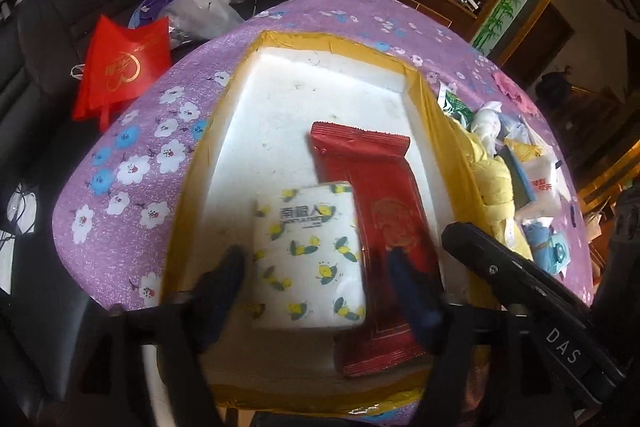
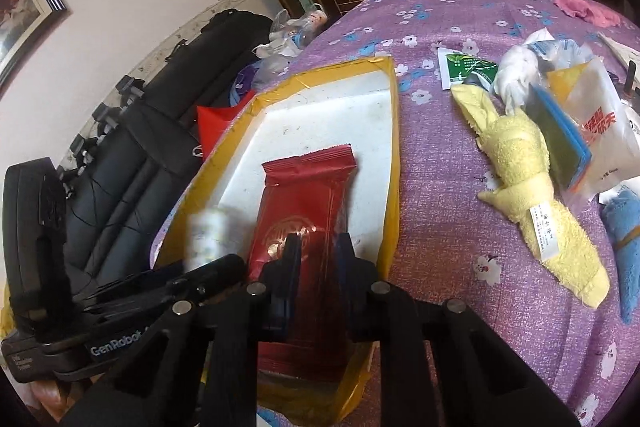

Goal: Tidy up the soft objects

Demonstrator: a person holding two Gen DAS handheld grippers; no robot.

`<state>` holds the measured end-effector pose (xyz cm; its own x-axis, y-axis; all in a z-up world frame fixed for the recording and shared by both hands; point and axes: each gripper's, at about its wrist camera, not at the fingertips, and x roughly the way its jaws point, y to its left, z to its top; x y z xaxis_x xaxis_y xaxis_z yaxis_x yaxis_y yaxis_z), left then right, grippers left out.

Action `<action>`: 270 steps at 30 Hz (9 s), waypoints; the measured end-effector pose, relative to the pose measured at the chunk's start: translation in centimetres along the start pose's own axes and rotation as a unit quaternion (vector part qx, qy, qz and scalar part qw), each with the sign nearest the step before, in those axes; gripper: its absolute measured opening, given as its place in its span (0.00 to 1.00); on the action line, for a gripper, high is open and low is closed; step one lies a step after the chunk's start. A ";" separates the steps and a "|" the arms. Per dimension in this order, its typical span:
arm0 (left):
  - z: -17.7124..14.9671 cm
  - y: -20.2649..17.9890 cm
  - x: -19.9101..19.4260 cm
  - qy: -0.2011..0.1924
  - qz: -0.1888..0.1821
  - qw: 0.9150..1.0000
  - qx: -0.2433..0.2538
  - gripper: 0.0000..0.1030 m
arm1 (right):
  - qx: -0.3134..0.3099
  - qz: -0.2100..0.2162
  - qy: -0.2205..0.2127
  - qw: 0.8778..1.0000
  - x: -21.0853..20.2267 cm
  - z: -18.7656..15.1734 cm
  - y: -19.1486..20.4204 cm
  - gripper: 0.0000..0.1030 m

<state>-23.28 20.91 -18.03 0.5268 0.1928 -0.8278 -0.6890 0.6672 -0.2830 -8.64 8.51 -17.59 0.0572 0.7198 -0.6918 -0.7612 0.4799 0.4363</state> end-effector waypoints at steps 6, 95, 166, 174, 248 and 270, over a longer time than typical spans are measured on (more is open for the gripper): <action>0.0 0.1 -1.4 -0.020 -0.009 1.000 -0.017 0.90 | 0.002 0.062 -0.019 0.998 -2.5 -0.8 -0.5 0.53; 3.6 -0.5 -3.5 -0.072 -0.039 0.997 -0.011 0.22 | -0.012 0.074 -0.046 0.996 -5.6 1.5 -2.1 0.07; 2.7 -21.6 9.2 0.038 0.001 0.984 0.174 0.37 | 0.186 -0.321 -0.082 0.925 -11.7 1.2 -27.0 0.31; 1.7 -20.7 8.1 0.042 -0.023 0.986 0.160 0.23 | 0.182 -0.266 -0.144 0.936 -13.7 1.1 -26.4 0.13; 0.5 -9.8 -2.2 -0.047 -0.162 0.982 0.081 0.74 | 0.078 -0.014 -0.086 0.993 -9.1 0.4 -10.6 0.76; -0.5 -15.8 0.9 0.018 -0.158 0.984 0.083 0.74 | 0.168 -0.057 -0.058 0.982 -9.1 2.7 -23.4 0.75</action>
<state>-12.15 10.26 -14.58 0.6815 -0.0664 -0.7288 -0.4009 0.7993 -0.4477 10.39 -7.95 -20.00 0.2174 0.6942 -0.6862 -0.4904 0.6855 0.5381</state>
